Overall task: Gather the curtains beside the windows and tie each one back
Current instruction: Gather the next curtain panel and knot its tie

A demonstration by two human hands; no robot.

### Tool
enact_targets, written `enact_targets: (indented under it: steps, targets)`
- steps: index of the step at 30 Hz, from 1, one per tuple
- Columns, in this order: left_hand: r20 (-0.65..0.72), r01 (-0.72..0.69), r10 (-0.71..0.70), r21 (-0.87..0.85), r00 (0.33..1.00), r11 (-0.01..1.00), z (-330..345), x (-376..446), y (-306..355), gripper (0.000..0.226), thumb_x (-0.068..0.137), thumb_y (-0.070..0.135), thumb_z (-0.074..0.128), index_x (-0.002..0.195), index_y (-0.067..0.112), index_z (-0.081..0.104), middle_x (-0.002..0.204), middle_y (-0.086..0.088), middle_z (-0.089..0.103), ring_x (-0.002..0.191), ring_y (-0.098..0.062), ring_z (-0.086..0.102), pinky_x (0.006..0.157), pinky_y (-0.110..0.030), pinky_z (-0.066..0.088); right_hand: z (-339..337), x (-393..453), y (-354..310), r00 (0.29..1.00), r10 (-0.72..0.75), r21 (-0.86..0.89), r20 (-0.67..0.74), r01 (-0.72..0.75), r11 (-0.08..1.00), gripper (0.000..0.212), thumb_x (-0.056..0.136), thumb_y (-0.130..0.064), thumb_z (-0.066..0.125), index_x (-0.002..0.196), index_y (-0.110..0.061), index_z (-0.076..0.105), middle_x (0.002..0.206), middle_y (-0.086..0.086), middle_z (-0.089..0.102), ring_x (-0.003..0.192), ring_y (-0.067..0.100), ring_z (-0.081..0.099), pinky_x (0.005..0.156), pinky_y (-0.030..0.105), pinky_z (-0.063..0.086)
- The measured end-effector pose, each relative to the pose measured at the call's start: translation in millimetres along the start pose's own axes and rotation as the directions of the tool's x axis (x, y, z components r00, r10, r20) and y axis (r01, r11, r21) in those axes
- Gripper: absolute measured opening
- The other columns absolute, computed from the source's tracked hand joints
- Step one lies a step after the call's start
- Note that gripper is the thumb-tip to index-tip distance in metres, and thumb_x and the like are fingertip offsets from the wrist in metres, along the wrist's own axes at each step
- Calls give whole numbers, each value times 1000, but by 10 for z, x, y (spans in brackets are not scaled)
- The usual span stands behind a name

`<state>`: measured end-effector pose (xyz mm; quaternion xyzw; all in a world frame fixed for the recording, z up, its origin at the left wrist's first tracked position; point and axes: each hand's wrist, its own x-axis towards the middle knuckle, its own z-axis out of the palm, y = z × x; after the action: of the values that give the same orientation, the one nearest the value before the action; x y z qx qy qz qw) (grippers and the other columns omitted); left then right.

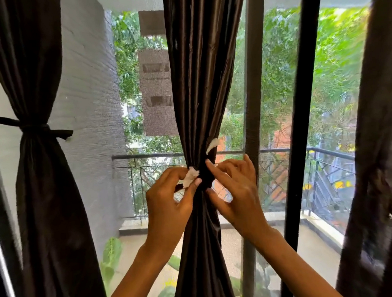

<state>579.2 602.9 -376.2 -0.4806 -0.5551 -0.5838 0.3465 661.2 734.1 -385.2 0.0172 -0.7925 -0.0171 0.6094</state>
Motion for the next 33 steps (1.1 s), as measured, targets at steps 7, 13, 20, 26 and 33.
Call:
enact_targets:
  steps: [7,13,20,26,33]
  targets:
    - [32,-4,5,-45,999,999,-37,-13,-48,14,81,18,69,93,11,68,86,9,65,82,2,61,73,-9,48,125,-40,-44,988,-14,-208,-156,-19,978,24,87,-16,65,109,-16,72,101,7,60,109,27,48,105,65,22]
    - [54,34,-28,-117,998,993,-46,21,-70,14,80,17,70,93,19,68,87,12,67,84,2,64,74,-9,49,203,-29,45,983,-95,-158,-159,69,985,18,92,-14,59,102,-12,74,118,1,67,126,25,50,107,67,19]
    - [55,85,-76,-196,996,977,-54,37,-105,16,78,14,72,90,23,67,84,14,69,84,2,65,73,-8,49,212,3,40,987,-3,25,-161,7,1000,30,81,-19,64,106,-17,48,111,-11,49,111,10,51,112,38,21]
    - [3,87,-87,-119,996,989,0,80,-178,15,77,12,75,89,20,69,85,14,67,83,2,65,74,-9,50,257,-22,11,976,143,174,-166,-114,978,25,81,-14,58,103,-16,44,98,-10,46,110,-11,41,99,56,38]
    - [52,234,-229,-177,972,956,113,137,-141,16,79,13,74,71,4,63,63,3,61,63,4,57,64,-7,43,124,23,52,993,51,36,-109,-47,998,38,71,-28,63,101,-16,42,97,-14,39,106,-1,44,101,49,29]
